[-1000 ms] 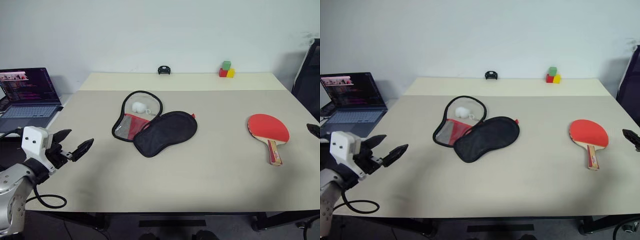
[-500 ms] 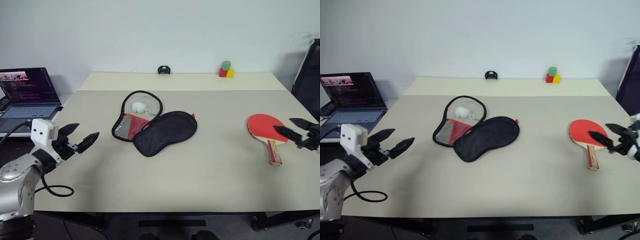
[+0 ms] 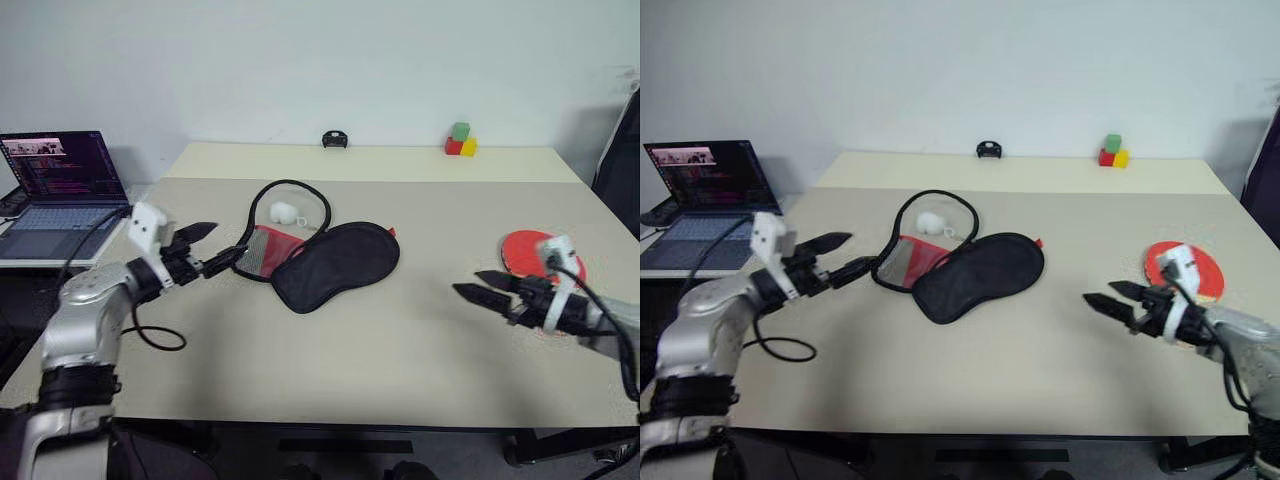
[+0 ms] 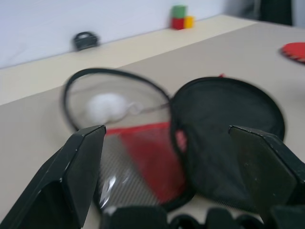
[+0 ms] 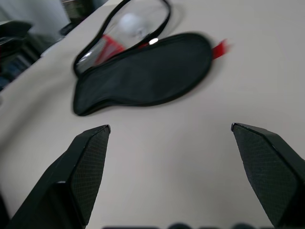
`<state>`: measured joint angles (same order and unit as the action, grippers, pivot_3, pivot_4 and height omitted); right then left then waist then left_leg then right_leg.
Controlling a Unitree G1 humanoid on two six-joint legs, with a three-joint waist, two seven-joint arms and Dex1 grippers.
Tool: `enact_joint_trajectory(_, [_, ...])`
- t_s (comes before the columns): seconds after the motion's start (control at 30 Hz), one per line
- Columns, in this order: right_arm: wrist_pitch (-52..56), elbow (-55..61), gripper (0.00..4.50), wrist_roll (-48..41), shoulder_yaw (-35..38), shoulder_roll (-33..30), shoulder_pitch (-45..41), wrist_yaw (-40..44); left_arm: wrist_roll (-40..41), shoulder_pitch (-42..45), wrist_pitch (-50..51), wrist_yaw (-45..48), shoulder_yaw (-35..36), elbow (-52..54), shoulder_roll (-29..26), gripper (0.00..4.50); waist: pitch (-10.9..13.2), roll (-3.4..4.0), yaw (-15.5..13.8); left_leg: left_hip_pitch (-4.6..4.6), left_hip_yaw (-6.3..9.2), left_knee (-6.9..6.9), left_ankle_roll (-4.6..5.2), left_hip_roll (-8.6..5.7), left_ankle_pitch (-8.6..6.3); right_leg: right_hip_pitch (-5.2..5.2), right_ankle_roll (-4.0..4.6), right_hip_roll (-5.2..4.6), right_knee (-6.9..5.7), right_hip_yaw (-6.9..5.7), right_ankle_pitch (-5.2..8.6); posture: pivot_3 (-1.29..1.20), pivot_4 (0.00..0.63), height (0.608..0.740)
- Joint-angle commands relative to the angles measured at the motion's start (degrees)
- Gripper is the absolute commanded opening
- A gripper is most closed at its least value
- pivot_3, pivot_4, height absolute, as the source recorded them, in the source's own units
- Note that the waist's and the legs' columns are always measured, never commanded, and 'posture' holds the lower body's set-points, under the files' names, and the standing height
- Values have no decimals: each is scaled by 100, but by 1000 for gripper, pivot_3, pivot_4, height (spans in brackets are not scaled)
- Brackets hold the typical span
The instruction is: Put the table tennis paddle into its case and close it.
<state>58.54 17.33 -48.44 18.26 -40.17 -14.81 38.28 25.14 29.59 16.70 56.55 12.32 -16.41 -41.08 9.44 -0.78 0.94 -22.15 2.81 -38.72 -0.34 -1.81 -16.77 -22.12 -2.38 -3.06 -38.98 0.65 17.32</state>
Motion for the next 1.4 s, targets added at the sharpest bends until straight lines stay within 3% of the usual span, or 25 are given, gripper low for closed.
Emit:
enact_joint_trajectory(0.03, [80,289,4468,-200,-165,24,-70,44,59,173,19,461,-147,111,-119,4500,0,0,26,-4,-1,0,0,0,0,-4,0,0,1,1,0,0,150,740])
enact_joint_trajectory(0.23, [618,-84,4468,-432,-446,335,-550,-263,27,159,184,1093,-342,169,-394,4500,1,-1,92,-15,1,0,1,1,-1,-15,0,2,-2,0,0,0,150,740])
enact_joint_trajectory(0.4, [904,-673,4468,-224,-848,1023,-1203,-817,-14,226,179,1192,-339,61,-489,4500,1,-2,82,-12,5,-2,1,1,0,-15,0,2,-5,-3,0,0,150,740])
enact_joint_trajectory(0.6, [539,-1518,4468,422,-1270,1606,-1797,-1158,-33,197,190,1205,-338,107,-493,4500,1,-2,83,-24,3,-3,1,-1,0,-24,0,1,-2,-3,0,0,150,740])
enact_joint_trajectory(0.97, [-194,-2417,4468,1295,-1871,2293,-2214,-968,-60,171,173,1163,-328,127,-501,4500,1,-1,93,-28,4,-2,1,0,0,-30,0,3,-5,-4,0,0,150,740])
enact_joint_trajectory(1.2, [-505,-3052,4468,1443,-1704,2954,-2621,-1073,-88,156,138,1140,-349,127,-450,4500,1,-1,98,-29,3,-3,-2,-1,1,-37,0,4,-8,-2,0,0,150,740])
enact_joint_trajectory(1.4, [-465,-3545,4468,1162,-1029,3644,-3042,-1575,-112,157,88,1129,-331,82,-432,4500,1,0,100,-35,3,-2,-4,-1,2,-50,0,4,-13,0,0,0,150,740])
